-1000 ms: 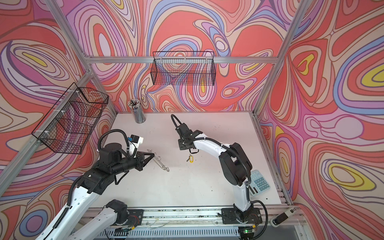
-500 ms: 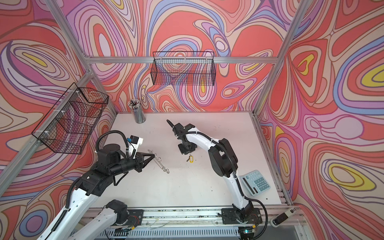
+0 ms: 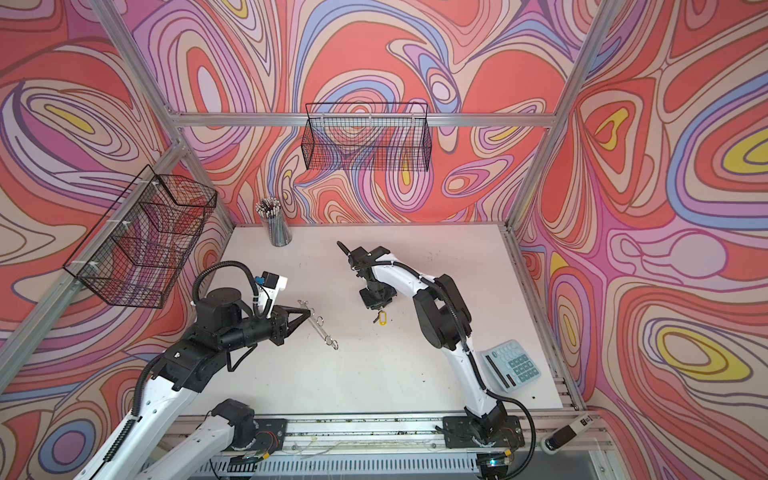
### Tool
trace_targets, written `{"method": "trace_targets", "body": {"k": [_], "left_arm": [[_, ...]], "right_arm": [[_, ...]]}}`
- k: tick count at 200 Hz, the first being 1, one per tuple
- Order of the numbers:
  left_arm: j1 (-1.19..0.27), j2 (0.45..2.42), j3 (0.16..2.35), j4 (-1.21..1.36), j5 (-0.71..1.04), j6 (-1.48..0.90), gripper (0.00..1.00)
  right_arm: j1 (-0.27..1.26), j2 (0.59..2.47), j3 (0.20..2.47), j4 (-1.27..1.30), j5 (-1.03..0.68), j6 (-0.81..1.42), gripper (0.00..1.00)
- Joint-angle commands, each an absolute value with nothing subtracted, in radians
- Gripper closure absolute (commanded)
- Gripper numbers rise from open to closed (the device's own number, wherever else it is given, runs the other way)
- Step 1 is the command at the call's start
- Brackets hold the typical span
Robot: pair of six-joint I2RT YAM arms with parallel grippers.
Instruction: Put the keys on the keyring
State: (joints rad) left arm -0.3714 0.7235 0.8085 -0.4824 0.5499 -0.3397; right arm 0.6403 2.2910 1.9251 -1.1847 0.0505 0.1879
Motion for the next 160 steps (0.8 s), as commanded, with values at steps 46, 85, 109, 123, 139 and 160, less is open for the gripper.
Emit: {"method": "trace_targets", "body": {"k": [46, 85, 109, 123, 139, 160], "left_arm": [[-0.362, 0.727, 0.802, -0.452, 0.566, -0.342, 1.00], [-0.362, 0.728, 0.802, -0.455, 0.563, -0.342, 1.00], [-0.360, 0.729, 0.802, -0.453, 0.562, -0.343, 1.00], [-0.358, 0.729, 0.802, -0.455, 0.561, -0.342, 1.00], [-0.358, 0.730, 0.802, -0.453, 0.559, -0.342, 1.00], [-0.358, 0.733, 0.805, -0.457, 0.549, -0.340, 1.00]], "right_arm": [[0.629, 2.332, 1.956, -1.203, 0.020, 0.176, 0.89], [0.627, 2.331, 1.957, -1.199, 0.016, 0.176, 0.98], [0.626, 2.322, 1.954, -1.198, 0.005, 0.175, 1.00], [0.625, 2.306, 1.940, -1.181, 0.013, 0.176, 1.00], [0.626, 2.271, 1.908, -1.140, 0.030, 0.187, 1.00], [0.625, 2.202, 1.816, -1.034, 0.026, 0.209, 1.00]]}}
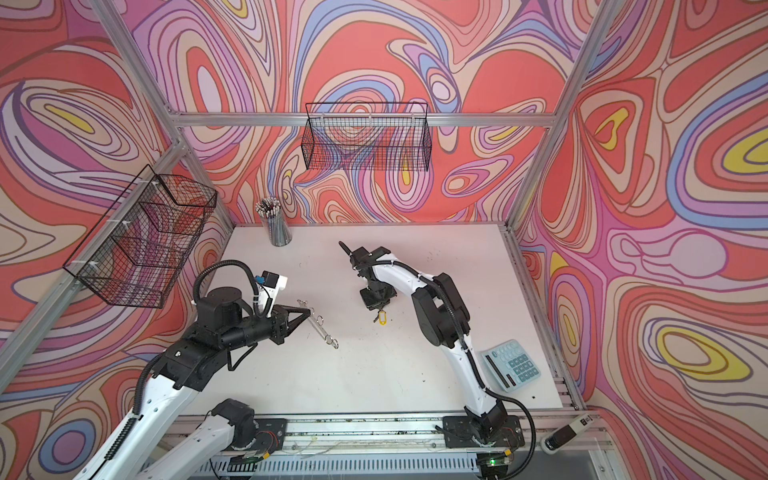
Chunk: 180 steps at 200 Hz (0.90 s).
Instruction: Put the keys on the keyring
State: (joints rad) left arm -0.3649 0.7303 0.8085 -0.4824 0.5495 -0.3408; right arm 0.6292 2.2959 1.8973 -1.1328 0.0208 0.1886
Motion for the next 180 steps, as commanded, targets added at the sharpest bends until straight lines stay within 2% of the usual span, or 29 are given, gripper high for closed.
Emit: {"method": "trace_targets", "body": {"k": [1, 73, 141, 180], "left_arm": [[-0.357, 0.733, 0.805, -0.456, 0.548, -0.341, 1.00], [-0.376, 0.731, 0.799, -0.379, 0.499, -0.459, 1.00], [-0.416, 0.727, 0.789, -0.312, 0.515, -0.483, 1.00], [-0.446, 0.754, 0.799, -0.294, 0.516, -0.482, 1.00]], "right_arm": [[0.626, 2.199, 1.809, -1.028, 0.025, 0.210, 1.00], [0.626, 1.921, 1.322, -0.438, 0.075, 0.353, 1.00], [0.641, 1.841, 0.987, 0.092, 0.191, 0.426, 1.00], [0.667, 1.847, 0.884, 0.293, 0.273, 0.434, 1.00]]}}
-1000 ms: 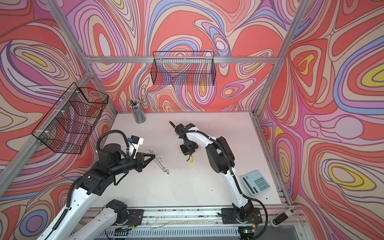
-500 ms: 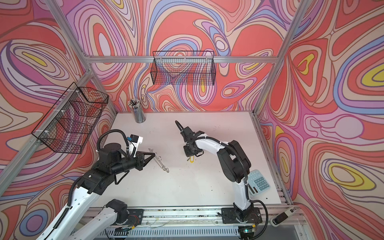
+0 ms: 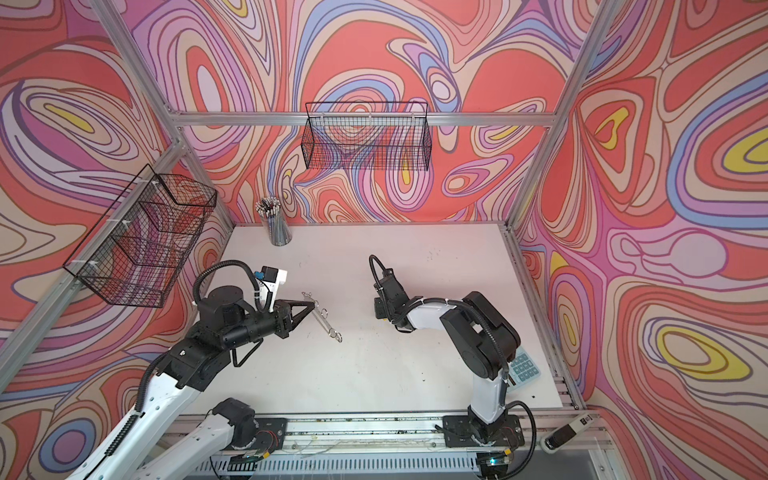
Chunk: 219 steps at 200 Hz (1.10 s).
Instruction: Put the keys on the keyring
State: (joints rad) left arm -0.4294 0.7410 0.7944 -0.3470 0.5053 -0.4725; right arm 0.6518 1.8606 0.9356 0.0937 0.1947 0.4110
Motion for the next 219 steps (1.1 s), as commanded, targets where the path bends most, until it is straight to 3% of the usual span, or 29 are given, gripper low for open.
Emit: {"method": "trace_targets", "body": {"k": [1, 67, 116, 136, 146, 190, 219], "left_arm": [[-0.447, 0.754, 0.799, -0.295, 0.515, -0.483, 1.00], [-0.460, 0.764, 0.809, -0.298, 0.495, -0.489, 1.00], [-0.463, 0.760, 0.814, -0.317, 0.491, -0.474, 1.00], [-0.462, 0.760, 0.811, -0.317, 0.488, -0.467, 1.00], [-0.462, 0.759, 0.806, -0.310, 0.486, -0.468, 1.00], [-0.462, 0.759, 0.785, -0.290, 0.495, -0.466, 1.00], [-0.462, 0.749, 0.774, -0.296, 0.494, -0.451, 1.00]], "right_arm": [[0.668, 1.846, 0.880, 0.298, 0.275, 0.434, 1.00], [0.722, 1.891, 0.718, 0.633, 0.416, 0.430, 1.00], [0.732, 1.938, 0.707, 0.697, 0.412, 0.468, 1.00], [0.731, 1.897, 0.733, 0.623, 0.389, 0.470, 0.75], [0.731, 1.875, 0.759, 0.562, 0.384, 0.469, 0.69], [0.711, 1.788, 0.875, 0.285, 0.352, 0.455, 0.57], [0.669, 1.767, 0.983, 0.059, 0.260, 0.437, 0.57]]}}
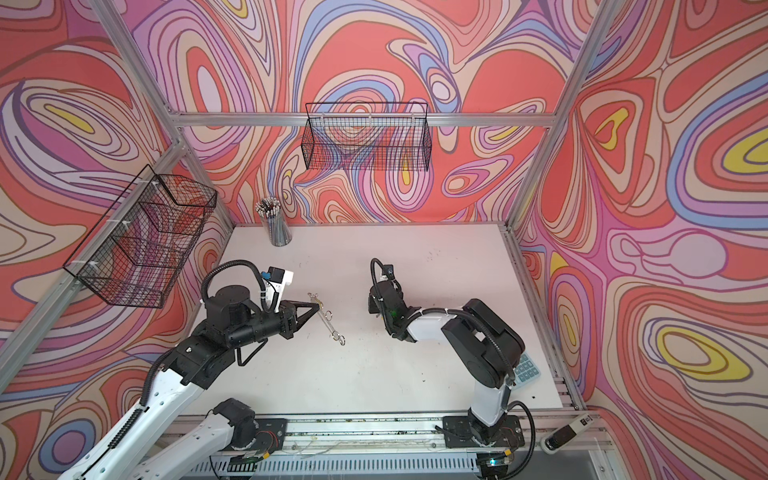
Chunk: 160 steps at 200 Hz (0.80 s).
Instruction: Put the keys on the keyring
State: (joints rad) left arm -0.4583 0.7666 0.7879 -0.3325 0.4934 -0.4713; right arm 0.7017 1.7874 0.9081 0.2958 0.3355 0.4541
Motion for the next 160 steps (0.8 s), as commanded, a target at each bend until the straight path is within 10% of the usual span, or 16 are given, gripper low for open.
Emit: {"method": "trace_targets", "body": {"k": [1, 94, 160], "left_arm": [[-0.463, 0.748, 0.773, -0.296, 0.494, -0.450, 1.00], [-0.462, 0.765, 0.782, -0.314, 0.545, -0.417, 1.00], [-0.462, 0.773, 0.778, -0.307, 0.554, -0.420, 1.00]], "right_arm": [[0.667, 1.766, 0.989, 0.050, 0.254, 0.434, 0.57], [0.434, 1.895, 1.277, -0.467, -0.333, 0.367, 0.68], [0.397, 2.014, 1.375, -0.565, -0.409, 0.332, 0.67]]}}
